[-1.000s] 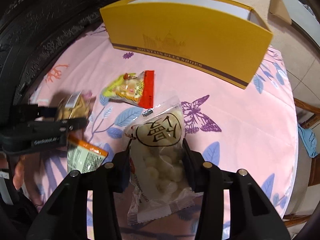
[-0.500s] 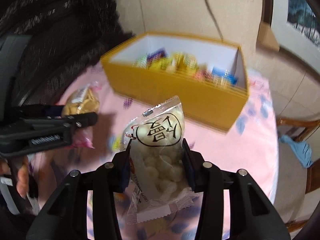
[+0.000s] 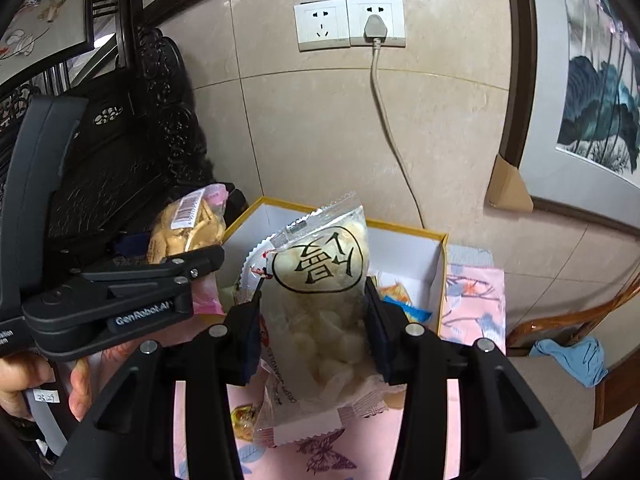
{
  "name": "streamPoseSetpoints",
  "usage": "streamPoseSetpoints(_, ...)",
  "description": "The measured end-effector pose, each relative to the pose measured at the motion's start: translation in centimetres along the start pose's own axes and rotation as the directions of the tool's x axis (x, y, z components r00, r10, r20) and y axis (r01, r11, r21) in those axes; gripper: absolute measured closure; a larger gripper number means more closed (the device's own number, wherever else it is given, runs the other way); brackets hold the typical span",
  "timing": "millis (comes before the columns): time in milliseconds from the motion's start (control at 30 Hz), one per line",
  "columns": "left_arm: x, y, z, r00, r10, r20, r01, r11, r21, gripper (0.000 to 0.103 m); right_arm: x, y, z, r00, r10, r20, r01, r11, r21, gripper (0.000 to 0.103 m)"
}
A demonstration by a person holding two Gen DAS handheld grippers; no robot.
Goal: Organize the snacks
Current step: 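Open both grippers to drop the biscuit pack and candy bag into the box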
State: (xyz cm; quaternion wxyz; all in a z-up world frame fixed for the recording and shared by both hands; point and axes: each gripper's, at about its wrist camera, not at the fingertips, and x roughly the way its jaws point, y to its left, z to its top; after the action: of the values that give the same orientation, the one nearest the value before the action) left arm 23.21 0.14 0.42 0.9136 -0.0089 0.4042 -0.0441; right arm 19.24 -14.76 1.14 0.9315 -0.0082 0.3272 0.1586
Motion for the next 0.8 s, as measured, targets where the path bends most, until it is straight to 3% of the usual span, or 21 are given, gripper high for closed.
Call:
streamPoseSetpoints(467, 3.8, 0.5, 2.2, 0.999, 0.024, -0.031, -0.024, 1.0, -0.002, 0.044, 3.2, -1.4, 2.2, 0.999, -0.033, -0.004, 0.033, 0.999, 0.003, 0.058)
streamPoseSetpoints(533, 4.6, 0.5, 2.8, 0.998, 0.042, -0.046, -0.042, 0.999, 0.007, 0.034, 3.9, -1.8, 2.4, 0.998, -0.063, 0.0, 0.063, 0.998, 0.008, 0.052)
streamPoseSetpoints(600, 5.6, 0.6, 3.6, 0.994, 0.083, -0.069, -0.082, 0.997, 0.017, 0.009, 5.1, -2.4, 2.8, 0.99, -0.14, -0.009, 0.14, 0.99, 0.011, 0.03)
streamPoseSetpoints(633, 5.7, 0.8, 3.9, 0.993, 0.108, -0.058, -0.107, 0.994, 0.022, 0.008, 5.7, -2.8, 2.9, 0.984, -0.179, -0.016, 0.179, 0.984, 0.018, 0.03)
streamPoseSetpoints(800, 5.3, 1.9, 4.4, 0.992, 0.124, -0.034, -0.124, 0.992, -0.002, 0.008, 5.3, -3.5, 2.7, 0.986, -0.167, -0.014, 0.167, 0.985, 0.032, 0.03)
